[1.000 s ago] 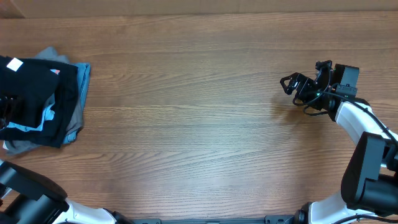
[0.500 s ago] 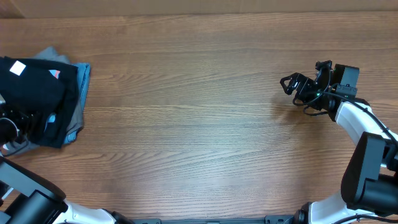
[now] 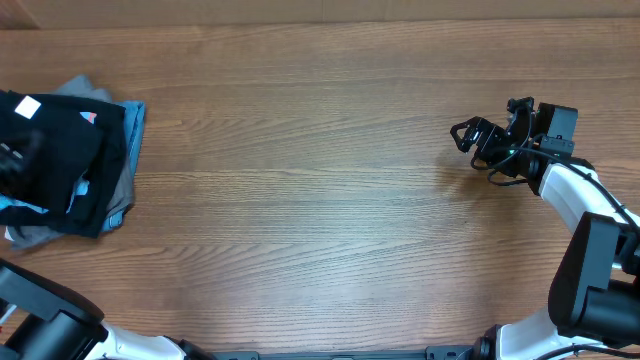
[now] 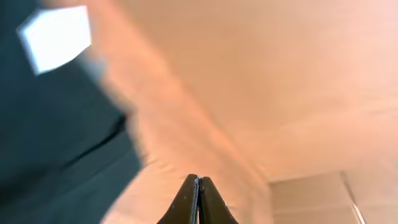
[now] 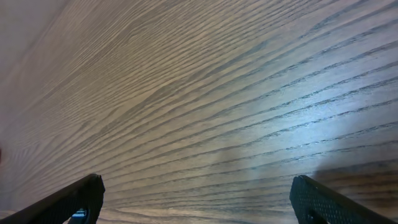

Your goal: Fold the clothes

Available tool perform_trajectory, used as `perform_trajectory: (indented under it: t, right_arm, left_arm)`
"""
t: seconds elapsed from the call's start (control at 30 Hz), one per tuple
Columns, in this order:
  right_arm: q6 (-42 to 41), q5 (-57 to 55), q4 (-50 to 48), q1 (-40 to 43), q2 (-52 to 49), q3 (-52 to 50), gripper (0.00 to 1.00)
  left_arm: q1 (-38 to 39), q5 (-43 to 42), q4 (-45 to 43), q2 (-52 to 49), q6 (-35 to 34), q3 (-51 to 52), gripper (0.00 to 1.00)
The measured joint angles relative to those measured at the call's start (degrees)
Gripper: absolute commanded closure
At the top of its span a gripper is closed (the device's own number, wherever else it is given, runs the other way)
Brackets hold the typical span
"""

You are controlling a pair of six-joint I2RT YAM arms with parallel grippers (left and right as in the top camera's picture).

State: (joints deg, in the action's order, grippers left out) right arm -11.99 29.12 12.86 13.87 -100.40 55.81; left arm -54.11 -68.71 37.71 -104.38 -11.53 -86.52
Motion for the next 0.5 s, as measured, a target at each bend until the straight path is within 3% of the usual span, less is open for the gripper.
perform_trajectory:
  t: [0.17,0.33,0.5]
  right_arm:
    - [0.0,0.0,0.0,0.0,0.0,0.0,0.0]
    - [0.0,0.0,0.0,0.0,0.0,0.0,0.0]
    - [0.0,0.0,0.0,0.0,0.0,0.0,0.0]
  left_arm:
    - [0.0,-3.4,0.4,0.2,-0.6,-4.3,0.96]
    - [0.0,2.1,-0.4,0.1,-0.5,-2.4,0.96]
    - [0.0,6.9,-7.0,0.1,-0.5,1.2,0.96]
